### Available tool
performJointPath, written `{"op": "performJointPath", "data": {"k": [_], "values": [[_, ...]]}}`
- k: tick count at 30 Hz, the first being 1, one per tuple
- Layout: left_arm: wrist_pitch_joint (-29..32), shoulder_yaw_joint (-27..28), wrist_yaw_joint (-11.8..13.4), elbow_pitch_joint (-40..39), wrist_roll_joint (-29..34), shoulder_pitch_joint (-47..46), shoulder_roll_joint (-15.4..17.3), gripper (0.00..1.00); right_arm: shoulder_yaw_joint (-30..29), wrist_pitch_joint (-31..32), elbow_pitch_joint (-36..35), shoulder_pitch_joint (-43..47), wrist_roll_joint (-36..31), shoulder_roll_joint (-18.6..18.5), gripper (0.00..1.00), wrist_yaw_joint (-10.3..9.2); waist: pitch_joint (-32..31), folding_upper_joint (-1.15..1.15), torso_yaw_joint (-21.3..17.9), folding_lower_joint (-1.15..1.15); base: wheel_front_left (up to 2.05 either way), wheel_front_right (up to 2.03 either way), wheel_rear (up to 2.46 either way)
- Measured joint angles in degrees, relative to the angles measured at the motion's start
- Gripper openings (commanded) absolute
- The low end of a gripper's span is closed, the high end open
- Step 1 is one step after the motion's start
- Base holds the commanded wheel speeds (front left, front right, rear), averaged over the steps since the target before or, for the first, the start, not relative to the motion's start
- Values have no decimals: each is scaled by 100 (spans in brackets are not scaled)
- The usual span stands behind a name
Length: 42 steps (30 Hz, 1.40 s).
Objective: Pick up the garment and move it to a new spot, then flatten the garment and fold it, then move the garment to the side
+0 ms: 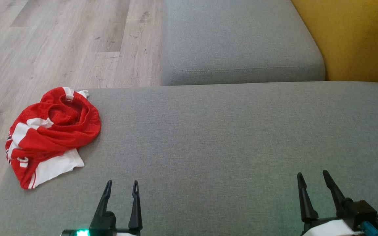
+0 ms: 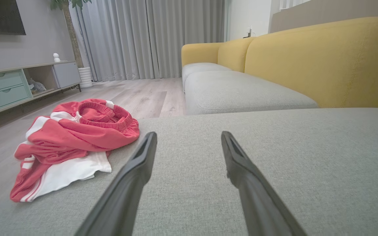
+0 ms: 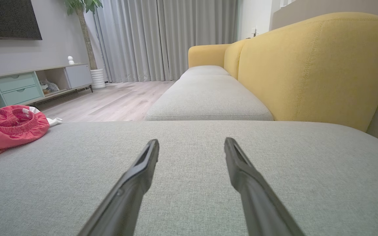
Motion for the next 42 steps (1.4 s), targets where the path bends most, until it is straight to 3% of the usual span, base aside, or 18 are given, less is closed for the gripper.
{"op": "performJointPath", "data": {"k": [15,23,31,36,42], "values": [[0,0,-13,75,-2,-9,3,100,-104,-2,29,10,-42,0,100,0,-5,0,160,0,0,0,0],[0,103,7,36,48,-140,7,100,-93,-2,15,-1,-68,0,100,0,141,0,685,1,0,0,0],[0,267,4,-122,202,-224,12,100,-230,-2,-41,-93,-91,0,100,1,287,0,1564,1,0,0,0],[-1,571,111,-360,210,-232,16,100,-147,-2,-38,-264,-49,0,100,1,403,0,2117,0,0,0,0],[-1,777,261,-614,283,-274,18,100,-7,-2,34,-740,-101,-1,100,1,717,0,2412,1,0,0,0]]}}
